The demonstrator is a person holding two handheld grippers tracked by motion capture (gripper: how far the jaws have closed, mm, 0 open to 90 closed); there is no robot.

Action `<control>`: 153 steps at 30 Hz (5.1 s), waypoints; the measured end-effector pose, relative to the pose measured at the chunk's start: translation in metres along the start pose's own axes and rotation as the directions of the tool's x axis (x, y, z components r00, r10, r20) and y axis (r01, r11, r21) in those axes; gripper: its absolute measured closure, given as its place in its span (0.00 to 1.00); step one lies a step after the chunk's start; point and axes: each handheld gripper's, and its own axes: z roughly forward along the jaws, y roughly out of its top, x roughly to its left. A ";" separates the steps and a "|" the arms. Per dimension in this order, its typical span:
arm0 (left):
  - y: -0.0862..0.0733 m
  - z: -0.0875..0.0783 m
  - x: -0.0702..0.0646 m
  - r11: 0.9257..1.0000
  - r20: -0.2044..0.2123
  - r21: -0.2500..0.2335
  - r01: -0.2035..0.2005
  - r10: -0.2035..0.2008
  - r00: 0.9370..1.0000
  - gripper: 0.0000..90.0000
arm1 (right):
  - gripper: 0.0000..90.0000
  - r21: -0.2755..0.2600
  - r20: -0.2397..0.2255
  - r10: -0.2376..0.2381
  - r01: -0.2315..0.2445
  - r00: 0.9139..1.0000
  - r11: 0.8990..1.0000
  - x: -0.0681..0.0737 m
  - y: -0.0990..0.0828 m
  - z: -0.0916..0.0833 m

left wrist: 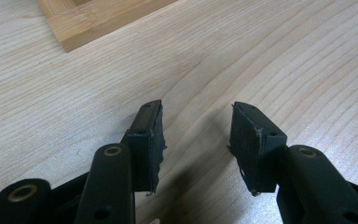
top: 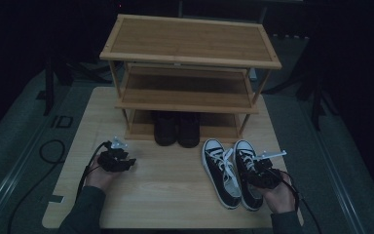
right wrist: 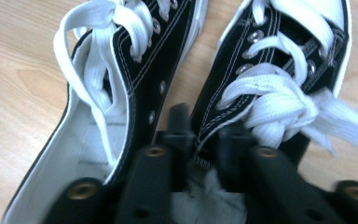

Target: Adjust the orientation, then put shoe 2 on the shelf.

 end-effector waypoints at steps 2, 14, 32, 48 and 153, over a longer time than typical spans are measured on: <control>0.000 0.000 0.000 1.000 0.001 -0.001 0.001 -0.001 1.000 0.61 | 0.96 -0.037 0.022 0.004 -0.003 1.000 0.999 0.000 0.001 -0.001; 0.000 0.000 0.000 1.000 0.002 -0.001 0.002 -0.002 1.000 0.61 | 0.98 -0.141 0.132 -0.029 0.048 0.991 0.989 0.003 0.007 -0.009; 0.000 0.000 0.000 1.000 0.002 -0.002 0.002 -0.002 1.000 0.61 | 0.98 -0.107 0.217 -0.139 0.165 0.966 0.981 0.016 0.019 0.023; 0.000 0.000 0.000 1.000 0.002 -0.003 0.002 -0.002 1.000 0.61 | 0.71 -0.077 0.057 -0.111 0.116 0.992 0.990 0.018 0.016 0.012; 0.000 0.000 0.000 1.000 0.001 -0.007 0.001 -0.001 1.000 0.61 | 0.94 -0.106 -0.146 -0.484 0.472 0.863 0.875 0.018 0.076 -0.046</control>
